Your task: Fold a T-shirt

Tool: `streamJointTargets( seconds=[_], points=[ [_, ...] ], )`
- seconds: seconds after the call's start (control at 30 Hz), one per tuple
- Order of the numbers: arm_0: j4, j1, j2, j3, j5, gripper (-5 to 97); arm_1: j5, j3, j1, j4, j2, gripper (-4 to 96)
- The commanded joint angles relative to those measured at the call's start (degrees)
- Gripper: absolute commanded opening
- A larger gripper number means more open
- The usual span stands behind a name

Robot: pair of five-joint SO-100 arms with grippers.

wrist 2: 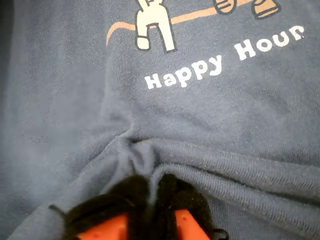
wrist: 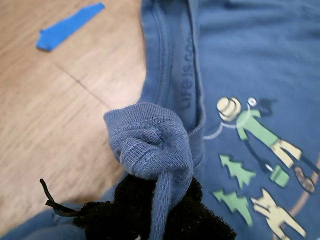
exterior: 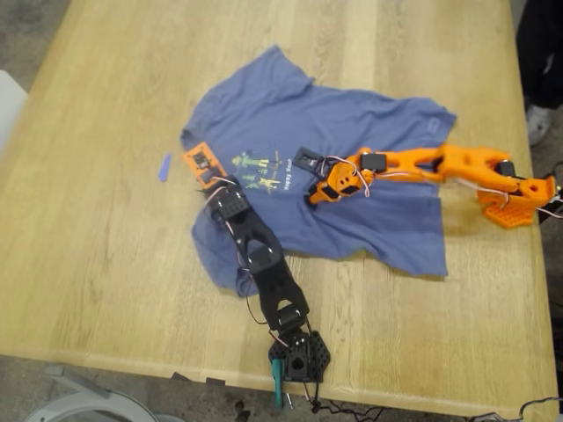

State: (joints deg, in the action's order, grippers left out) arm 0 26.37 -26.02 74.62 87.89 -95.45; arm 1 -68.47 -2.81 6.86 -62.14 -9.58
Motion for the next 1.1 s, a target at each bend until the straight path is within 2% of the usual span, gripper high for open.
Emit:
streamJointTargets(
  seconds=[0.0,0.63,1.07],
  points=[
    [-2.11,1.14,11.60,2.64,-0.53,0,0.97,-3.96,-0.53,-1.49,1.58,0.2],
    [3.43,15.56,33.66,15.56,-0.88,0,3.96,-4.57,-12.83,-1.58,-1.93,0.0],
    [14.85,34.45,42.10,8.70,-0.62,0,4.57,-4.57,-19.86,-3.96,-7.29,0.0]
  ],
)
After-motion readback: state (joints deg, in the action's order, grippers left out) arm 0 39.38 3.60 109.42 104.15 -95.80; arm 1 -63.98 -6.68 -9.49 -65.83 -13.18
